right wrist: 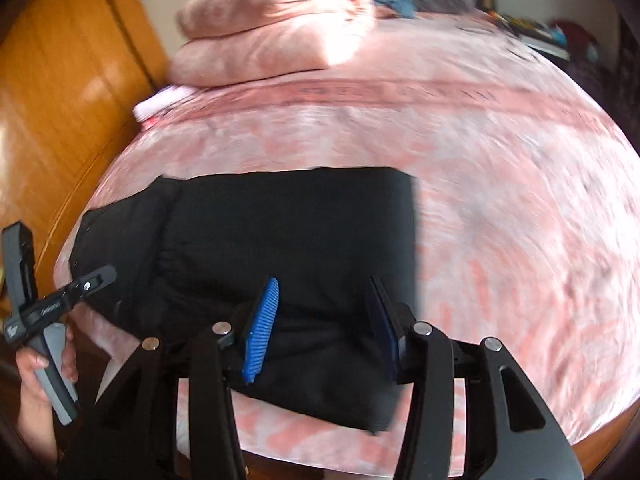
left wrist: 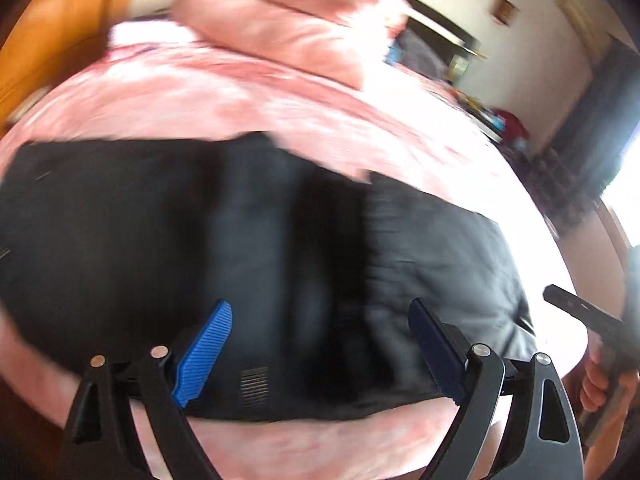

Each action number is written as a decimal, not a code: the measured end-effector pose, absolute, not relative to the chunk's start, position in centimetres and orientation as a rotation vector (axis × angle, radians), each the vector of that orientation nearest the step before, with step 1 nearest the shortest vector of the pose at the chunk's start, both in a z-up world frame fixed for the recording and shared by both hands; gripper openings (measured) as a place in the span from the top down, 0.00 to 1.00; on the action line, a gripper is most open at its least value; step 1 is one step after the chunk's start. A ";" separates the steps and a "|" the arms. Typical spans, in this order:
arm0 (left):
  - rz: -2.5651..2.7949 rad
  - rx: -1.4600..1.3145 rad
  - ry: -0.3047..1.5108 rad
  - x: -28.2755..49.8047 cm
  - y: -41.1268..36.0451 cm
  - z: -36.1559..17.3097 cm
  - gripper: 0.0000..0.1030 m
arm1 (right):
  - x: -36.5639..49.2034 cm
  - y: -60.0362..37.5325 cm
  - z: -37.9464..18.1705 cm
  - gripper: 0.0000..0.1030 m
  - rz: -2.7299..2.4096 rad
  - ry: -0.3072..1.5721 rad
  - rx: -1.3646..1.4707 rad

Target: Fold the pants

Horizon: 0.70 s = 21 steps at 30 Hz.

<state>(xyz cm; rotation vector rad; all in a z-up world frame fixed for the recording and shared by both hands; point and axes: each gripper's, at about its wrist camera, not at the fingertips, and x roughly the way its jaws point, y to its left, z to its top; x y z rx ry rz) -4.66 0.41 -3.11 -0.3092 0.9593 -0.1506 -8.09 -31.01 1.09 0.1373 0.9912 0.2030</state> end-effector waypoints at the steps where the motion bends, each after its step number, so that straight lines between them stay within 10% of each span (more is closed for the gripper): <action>1: -0.123 -0.321 0.964 -4.9 1.8 -3.2 0.12 | -7.9 -29.1 1.0 0.55 0.237 0.994 0.115; 21: 0.174 -0.831 0.946 -9.6 24.1 -9.5 0.14 | -4.1 -14.1 -5.9 0.55 0.323 1.124 0.043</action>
